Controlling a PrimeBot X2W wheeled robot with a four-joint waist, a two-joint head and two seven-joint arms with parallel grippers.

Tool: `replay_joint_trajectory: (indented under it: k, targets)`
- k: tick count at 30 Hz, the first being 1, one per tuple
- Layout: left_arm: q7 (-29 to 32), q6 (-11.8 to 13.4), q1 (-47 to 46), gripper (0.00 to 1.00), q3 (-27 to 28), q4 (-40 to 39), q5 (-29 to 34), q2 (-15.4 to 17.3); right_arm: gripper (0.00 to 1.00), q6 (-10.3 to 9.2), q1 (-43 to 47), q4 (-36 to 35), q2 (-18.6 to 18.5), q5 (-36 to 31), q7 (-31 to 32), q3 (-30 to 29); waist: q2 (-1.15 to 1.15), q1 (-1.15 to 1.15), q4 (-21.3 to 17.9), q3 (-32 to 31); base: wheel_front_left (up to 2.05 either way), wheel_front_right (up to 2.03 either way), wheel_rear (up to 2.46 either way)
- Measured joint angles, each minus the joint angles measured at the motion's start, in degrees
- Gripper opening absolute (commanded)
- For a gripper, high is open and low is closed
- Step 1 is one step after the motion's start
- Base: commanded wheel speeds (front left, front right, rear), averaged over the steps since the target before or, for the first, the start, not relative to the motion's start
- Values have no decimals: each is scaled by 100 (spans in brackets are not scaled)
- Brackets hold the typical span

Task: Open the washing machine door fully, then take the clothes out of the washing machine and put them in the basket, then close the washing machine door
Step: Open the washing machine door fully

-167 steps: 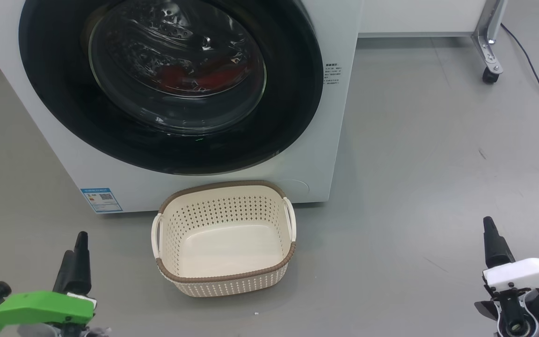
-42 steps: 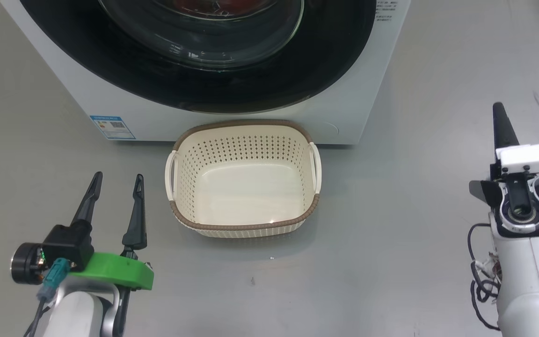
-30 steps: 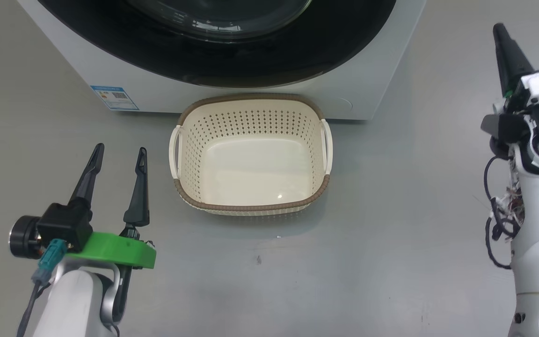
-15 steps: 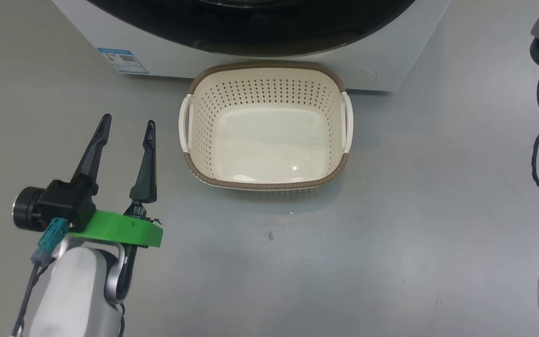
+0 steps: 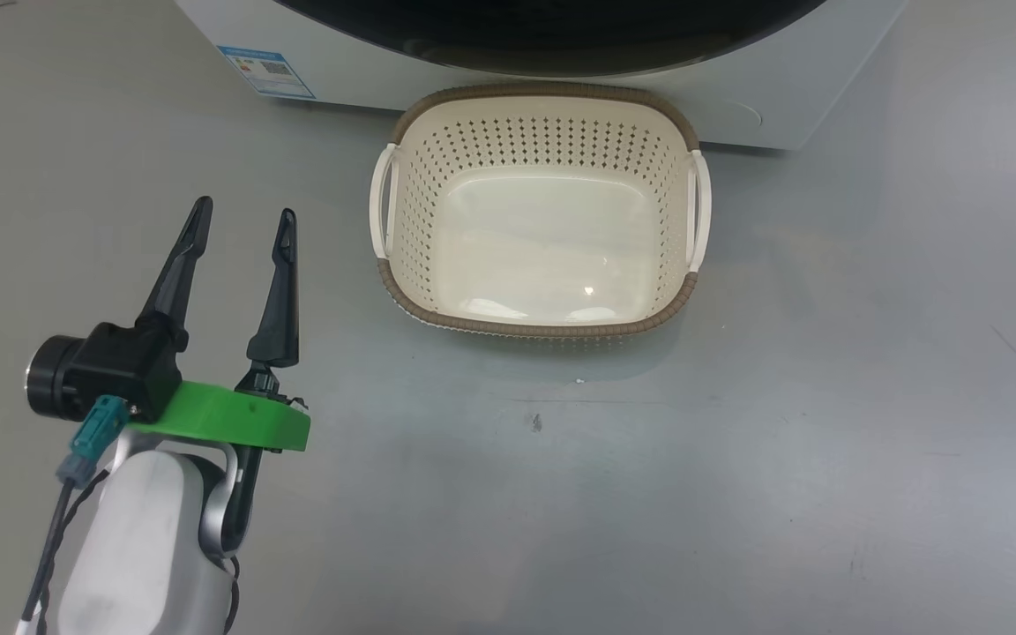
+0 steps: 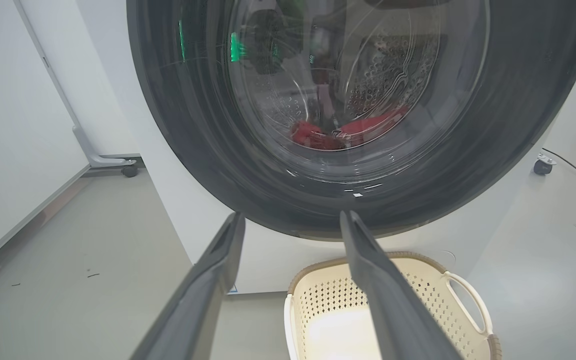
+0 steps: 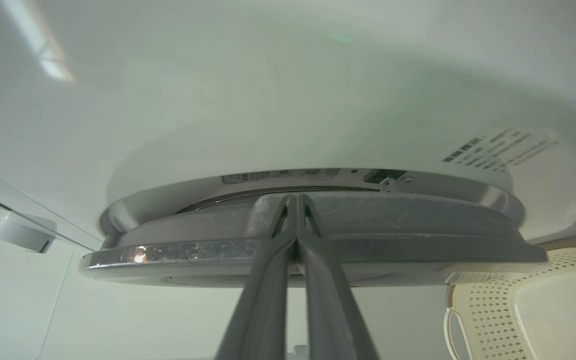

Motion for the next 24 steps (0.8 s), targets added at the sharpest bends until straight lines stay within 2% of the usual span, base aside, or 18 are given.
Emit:
replay_joint_trajectory:
  k: [9,24]
  targets:
    - [0,-67,-133,100,-27,20,45,-31,0,-144,-330,372,-113,-65,167,62,0,0,148,132,0,0,0]
    - [0,-119,-213,100,-31,47,111,-80,0,-152,-607,821,-120,-68,225,73,0,0,291,306,0,0,0]
